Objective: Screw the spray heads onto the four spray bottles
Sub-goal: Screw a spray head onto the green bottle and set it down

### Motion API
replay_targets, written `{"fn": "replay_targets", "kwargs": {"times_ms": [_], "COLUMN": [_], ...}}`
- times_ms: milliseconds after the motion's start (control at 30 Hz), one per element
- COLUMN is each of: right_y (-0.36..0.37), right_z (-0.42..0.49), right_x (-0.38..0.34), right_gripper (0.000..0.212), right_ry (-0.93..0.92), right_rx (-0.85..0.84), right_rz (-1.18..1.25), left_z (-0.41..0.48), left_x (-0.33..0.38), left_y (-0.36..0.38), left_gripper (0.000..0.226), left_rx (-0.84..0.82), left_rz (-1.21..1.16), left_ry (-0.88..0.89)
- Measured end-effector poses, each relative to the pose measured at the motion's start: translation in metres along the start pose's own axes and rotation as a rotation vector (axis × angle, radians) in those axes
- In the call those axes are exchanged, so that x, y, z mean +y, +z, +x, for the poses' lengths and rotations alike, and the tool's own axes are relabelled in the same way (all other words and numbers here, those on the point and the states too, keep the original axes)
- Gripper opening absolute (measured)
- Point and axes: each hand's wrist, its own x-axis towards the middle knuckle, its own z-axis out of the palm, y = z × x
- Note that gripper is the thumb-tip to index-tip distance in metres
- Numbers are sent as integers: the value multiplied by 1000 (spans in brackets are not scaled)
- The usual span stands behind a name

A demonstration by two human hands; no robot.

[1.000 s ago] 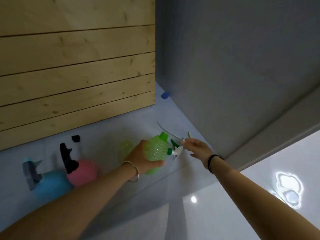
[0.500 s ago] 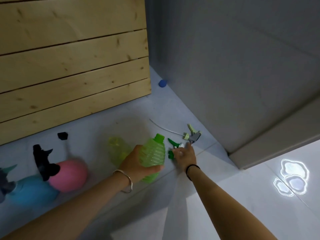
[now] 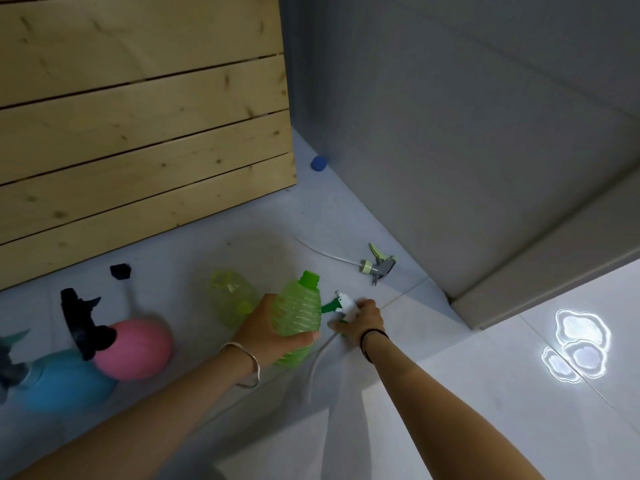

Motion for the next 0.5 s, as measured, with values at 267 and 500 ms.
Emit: {"fn": "replay_targets", "kwargs": {"times_ms": [267,500], "right_y": [-12,-79], "right_z": [-18,-63], "right_x": [6,-39], "right_gripper": [28,30], "right_ry": [-107,-217], "right_rx": [-95,-35], "right_rz": [328,688], "left_z": [-8,-35], "left_x": [-2,39], "left_y": [-16,-44], "left_gripper": [72,69], "left_rx": [3,29], "left_rz": [1,16], "left_ry": [-9,84]}}
